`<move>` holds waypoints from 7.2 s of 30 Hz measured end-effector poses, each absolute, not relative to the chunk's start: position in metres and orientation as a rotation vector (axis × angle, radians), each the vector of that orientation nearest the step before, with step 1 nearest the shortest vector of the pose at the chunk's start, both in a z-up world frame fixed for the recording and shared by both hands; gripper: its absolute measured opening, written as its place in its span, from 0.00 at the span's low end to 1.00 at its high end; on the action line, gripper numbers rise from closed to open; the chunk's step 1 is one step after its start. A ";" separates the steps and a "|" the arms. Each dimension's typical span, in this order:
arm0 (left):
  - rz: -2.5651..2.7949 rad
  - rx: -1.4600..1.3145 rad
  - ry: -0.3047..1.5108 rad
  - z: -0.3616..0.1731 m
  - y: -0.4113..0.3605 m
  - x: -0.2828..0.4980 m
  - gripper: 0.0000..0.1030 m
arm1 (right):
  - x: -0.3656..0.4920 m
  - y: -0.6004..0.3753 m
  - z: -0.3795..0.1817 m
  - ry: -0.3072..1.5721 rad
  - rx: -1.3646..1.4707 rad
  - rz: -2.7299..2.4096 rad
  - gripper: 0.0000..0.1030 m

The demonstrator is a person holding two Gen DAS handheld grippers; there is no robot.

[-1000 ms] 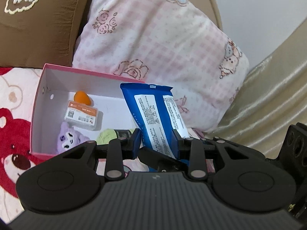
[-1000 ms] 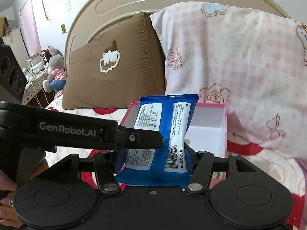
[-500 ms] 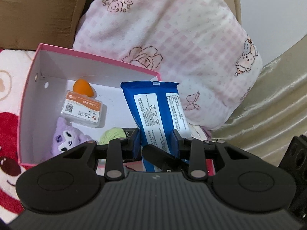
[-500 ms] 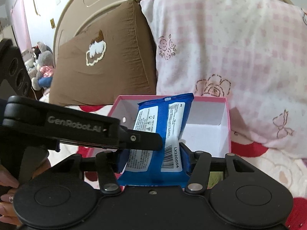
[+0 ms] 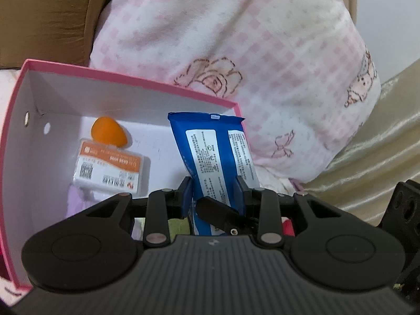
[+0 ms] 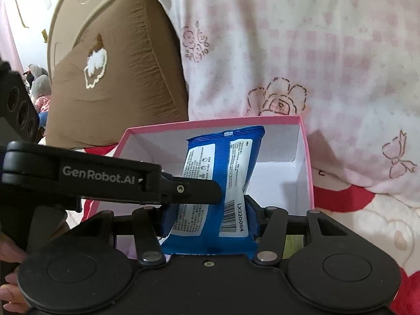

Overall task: Organize objects
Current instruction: 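Lower the blue snack packet into the pink box with the left tool, then open the left tool to release the snack packet, then withdraw the left tool from the box toward the white medicine box, then close the left tool on the white medicine box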

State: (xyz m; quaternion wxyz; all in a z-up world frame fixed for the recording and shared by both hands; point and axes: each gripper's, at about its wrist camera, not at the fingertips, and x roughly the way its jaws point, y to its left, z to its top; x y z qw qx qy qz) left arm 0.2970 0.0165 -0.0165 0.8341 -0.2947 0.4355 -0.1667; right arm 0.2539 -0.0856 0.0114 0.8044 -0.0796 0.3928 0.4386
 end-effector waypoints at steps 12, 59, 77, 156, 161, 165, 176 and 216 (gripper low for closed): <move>-0.333 -0.650 0.947 -0.054 0.015 0.339 0.30 | 0.286 -0.058 -0.014 0.838 -0.229 0.848 0.56; -0.273 -0.614 1.053 -0.073 0.010 0.349 0.37 | 0.288 -0.032 -0.034 0.835 -0.430 0.834 0.59; -0.228 -0.498 1.024 -0.008 0.025 0.273 0.38 | 0.234 -0.073 0.022 0.773 -0.413 0.907 0.60; -0.218 -0.334 1.058 -0.036 0.080 0.084 0.82 | 0.048 -0.115 -0.005 0.871 -0.363 1.029 0.90; -0.248 -0.342 1.034 -0.052 0.078 0.088 0.75 | 0.051 -0.109 -0.019 0.873 -0.357 0.997 0.90; -0.261 -0.360 1.012 -0.064 0.077 0.091 0.70 | 0.055 -0.104 -0.030 0.860 -0.347 0.997 0.89; -0.268 -0.385 0.945 -0.096 0.067 0.100 0.68 | 0.060 -0.092 -0.063 0.807 -0.370 0.984 0.88; -0.312 -0.391 0.954 -0.153 0.053 0.129 0.22 | 0.101 -0.096 -0.126 0.912 -0.215 0.894 0.49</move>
